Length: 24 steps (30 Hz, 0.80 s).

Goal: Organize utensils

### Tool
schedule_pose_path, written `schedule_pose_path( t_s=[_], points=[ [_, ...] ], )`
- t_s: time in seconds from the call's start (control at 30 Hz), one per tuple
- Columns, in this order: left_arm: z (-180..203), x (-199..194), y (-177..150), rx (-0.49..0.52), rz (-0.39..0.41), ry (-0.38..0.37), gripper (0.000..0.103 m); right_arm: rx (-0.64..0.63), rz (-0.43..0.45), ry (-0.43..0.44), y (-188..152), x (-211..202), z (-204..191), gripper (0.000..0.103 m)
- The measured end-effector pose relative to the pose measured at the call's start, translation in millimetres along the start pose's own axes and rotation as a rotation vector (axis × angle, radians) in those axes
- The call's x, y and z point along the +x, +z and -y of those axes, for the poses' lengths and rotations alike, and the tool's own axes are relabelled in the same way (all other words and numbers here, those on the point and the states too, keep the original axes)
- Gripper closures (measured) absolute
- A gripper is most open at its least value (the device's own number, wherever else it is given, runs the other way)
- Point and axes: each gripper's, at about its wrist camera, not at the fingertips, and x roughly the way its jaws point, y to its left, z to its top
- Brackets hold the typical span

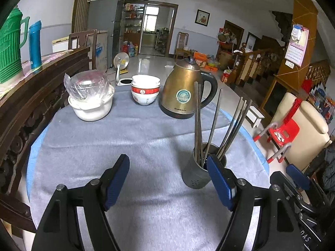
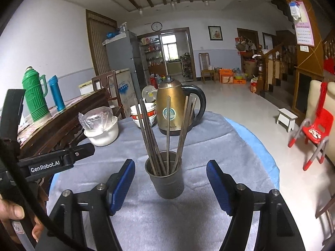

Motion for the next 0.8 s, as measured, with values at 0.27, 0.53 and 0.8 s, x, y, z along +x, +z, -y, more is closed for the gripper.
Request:
schedule_pose_path(
  t_s=[0.27, 0.53, 0.8],
  points=[
    [4.4, -9.5, -2.1, 0.017, 0.016, 0.02, 0.024, -0.005, 0.018, -0.007, 1.9, -10.5, 3.0, 0.029],
    [14.0, -17.6, -5.2, 0.097, 0.053, 0.067, 0.023, -0.01, 0.04, -0.021, 4.4, -20.4, 5.3, 0.029],
    [19.3, -18.8, -4.5, 0.158, 0.072, 0.126, 0.021, -0.031, 0.035, -0.022, 2.5, -18.4, 1.0, 0.029]
  ],
)
